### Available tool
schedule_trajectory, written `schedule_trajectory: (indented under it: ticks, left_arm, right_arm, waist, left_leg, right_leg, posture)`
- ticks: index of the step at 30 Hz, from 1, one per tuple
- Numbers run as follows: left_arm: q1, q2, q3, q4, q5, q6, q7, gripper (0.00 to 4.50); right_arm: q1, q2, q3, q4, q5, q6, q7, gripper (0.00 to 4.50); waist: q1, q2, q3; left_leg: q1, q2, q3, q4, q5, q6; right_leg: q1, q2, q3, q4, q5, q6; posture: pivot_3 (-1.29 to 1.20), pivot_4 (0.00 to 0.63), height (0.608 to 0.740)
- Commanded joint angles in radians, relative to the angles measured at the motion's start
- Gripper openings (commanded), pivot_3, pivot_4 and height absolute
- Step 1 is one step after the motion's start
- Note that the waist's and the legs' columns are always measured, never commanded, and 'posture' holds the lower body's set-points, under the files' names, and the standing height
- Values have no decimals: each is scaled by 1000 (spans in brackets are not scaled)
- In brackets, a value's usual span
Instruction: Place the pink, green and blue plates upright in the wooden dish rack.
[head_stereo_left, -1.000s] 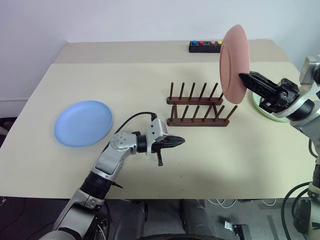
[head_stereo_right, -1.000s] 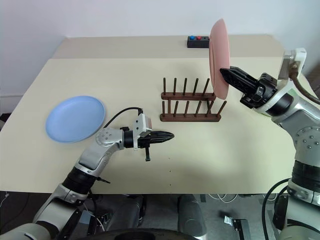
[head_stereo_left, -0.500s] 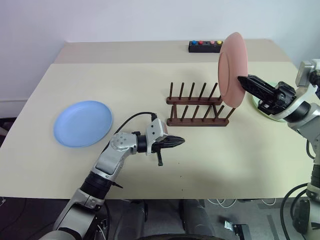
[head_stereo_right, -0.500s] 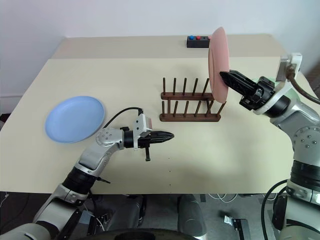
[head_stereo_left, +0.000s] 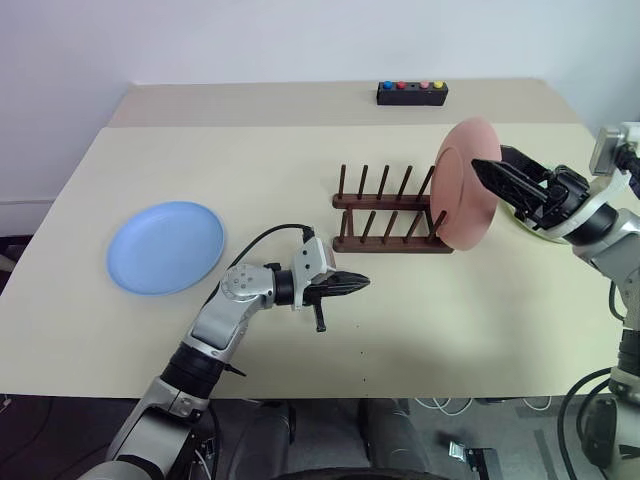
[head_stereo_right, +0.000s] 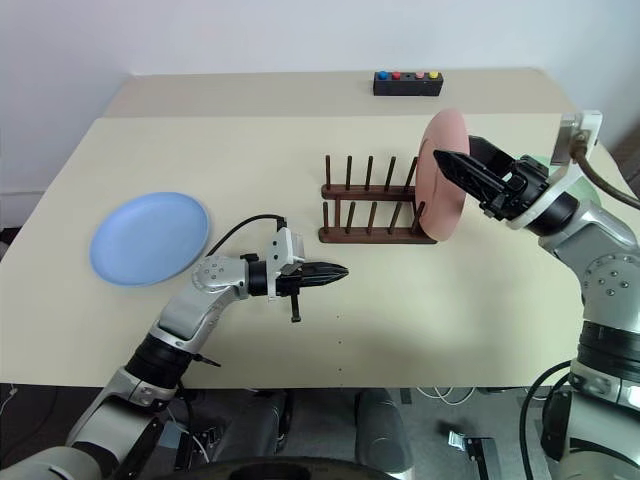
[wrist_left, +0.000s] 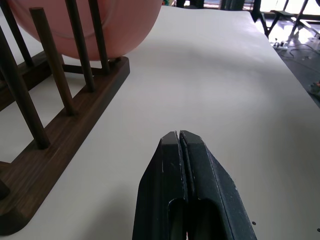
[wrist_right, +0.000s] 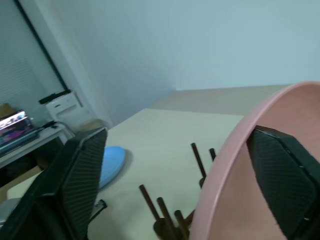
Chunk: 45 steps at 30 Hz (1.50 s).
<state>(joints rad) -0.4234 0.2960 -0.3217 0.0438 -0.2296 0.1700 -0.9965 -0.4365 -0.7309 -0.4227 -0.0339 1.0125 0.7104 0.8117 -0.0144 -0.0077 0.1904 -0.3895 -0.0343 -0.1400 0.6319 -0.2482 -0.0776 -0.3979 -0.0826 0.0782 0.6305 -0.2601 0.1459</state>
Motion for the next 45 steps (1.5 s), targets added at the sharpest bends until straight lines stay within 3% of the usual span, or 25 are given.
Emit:
schedule_trajectory:
  ticks: [1,11,18,22,26,32,39,42,45]
  left_arm:
    - [-9,0,8,-25,-4,-5,0,0]
    - [-4,2,9,-30,-7,-2,-3,0]
    - [2,2,8,-39,-12,1,-8,0]
    - [2,7,10,-42,-25,3,-23,0]
    - [-5,5,9,-37,-30,2,-36,0]
    - [-8,3,7,-57,-36,10,-40,0]
    - [10,17,18,-81,-33,19,-26,0]
    - [22,24,22,-91,-31,23,-15,0]
    - [31,31,23,-99,-33,26,-9,0]
  right_arm:
    - [-22,0,-46,4,-22,-41,-22,4470]
    - [-6,-54,-140,0,-114,-135,-77,4470]
    - [118,-165,-211,57,-348,-265,-142,4470]
    - [237,-211,-133,60,-512,-362,-115,4470]
    - [264,-222,-10,99,-665,-447,-114,4470]
    - [145,-227,245,442,-977,-664,-191,4470]
    - [-51,-192,349,806,-1103,-813,-284,4470]
    - [-99,-186,364,895,-1115,-852,-285,3660]
    - [-109,-183,367,922,-1112,-884,-273,2191]
  waist:
    - [0,0,0]
    - [1,0,0]
    - [3,0,0]
    - [-6,1,0]
    - [-16,1,-1]
    - [-21,1,0]
    - [-29,2,0]
    - [-29,2,0]
    - [-27,2,0]
  left_leg:
    - [0,0,0,0,0,0]
    - [0,0,0,0,0,0]
    - [0,0,0,0,0,0]
    - [0,0,1,0,0,0]
    - [1,0,3,0,0,0]
    - [1,0,3,0,0,0]
    - [1,0,3,-1,0,0]
    - [1,0,3,-1,0,0]
    - [1,0,3,-1,0,0]
  right_leg:
    - [0,0,0,0,0,0]
    - [0,0,0,0,0,0]
    - [0,0,0,0,0,0]
    - [0,0,0,0,0,0]
    - [0,0,2,0,0,0]
    - [0,0,2,0,0,0]
    - [0,0,2,0,0,0]
    - [0,0,2,0,0,0]
    - [0,0,2,0,0,0]
  posture:
    - [0,150,740]
    - [0,150,740]
    - [0,150,740]
    - [0,150,740]
    - [0,150,740]
    - [0,150,740]
    - [0,150,740]
    - [0,150,740]
    - [0,150,740]
